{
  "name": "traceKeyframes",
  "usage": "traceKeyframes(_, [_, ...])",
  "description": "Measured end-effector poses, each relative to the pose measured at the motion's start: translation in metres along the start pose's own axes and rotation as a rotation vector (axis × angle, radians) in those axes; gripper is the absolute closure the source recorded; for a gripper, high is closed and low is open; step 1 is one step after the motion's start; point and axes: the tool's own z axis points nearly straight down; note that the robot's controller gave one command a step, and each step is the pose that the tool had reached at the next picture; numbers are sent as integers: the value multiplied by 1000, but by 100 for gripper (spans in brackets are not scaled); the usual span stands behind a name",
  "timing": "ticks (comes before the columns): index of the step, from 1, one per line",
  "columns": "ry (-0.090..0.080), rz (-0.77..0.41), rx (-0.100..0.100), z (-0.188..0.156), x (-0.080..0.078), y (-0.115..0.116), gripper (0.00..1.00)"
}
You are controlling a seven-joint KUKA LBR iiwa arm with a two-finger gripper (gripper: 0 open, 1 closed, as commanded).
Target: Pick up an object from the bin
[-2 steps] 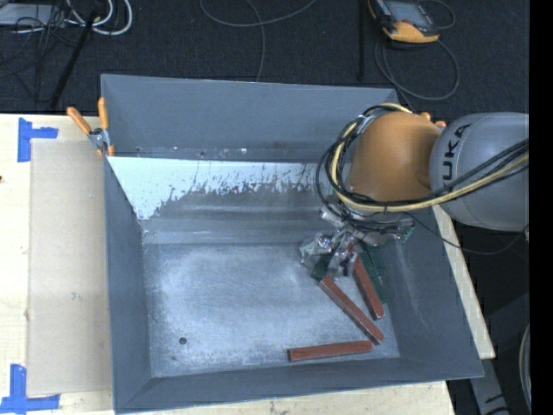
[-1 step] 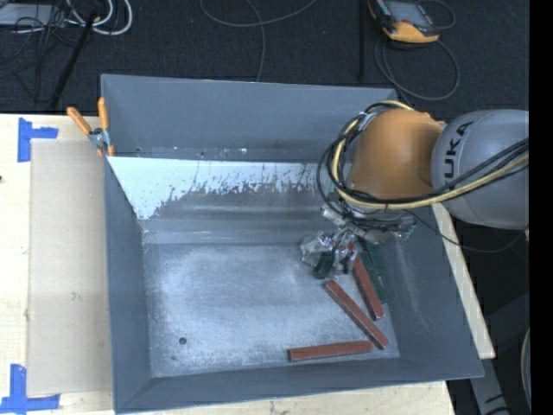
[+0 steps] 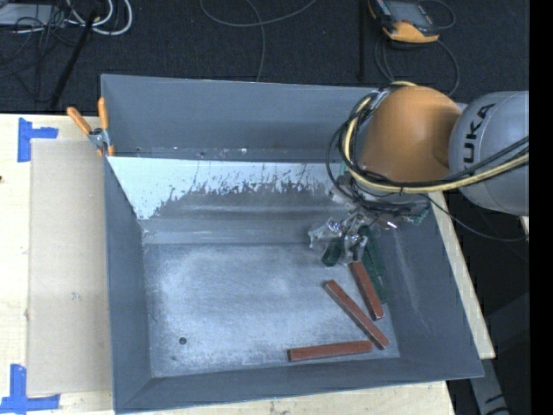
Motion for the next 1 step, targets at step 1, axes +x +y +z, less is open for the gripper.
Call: traceKeyframes(1, [-1, 7, 1, -50, -2, -1, 100])
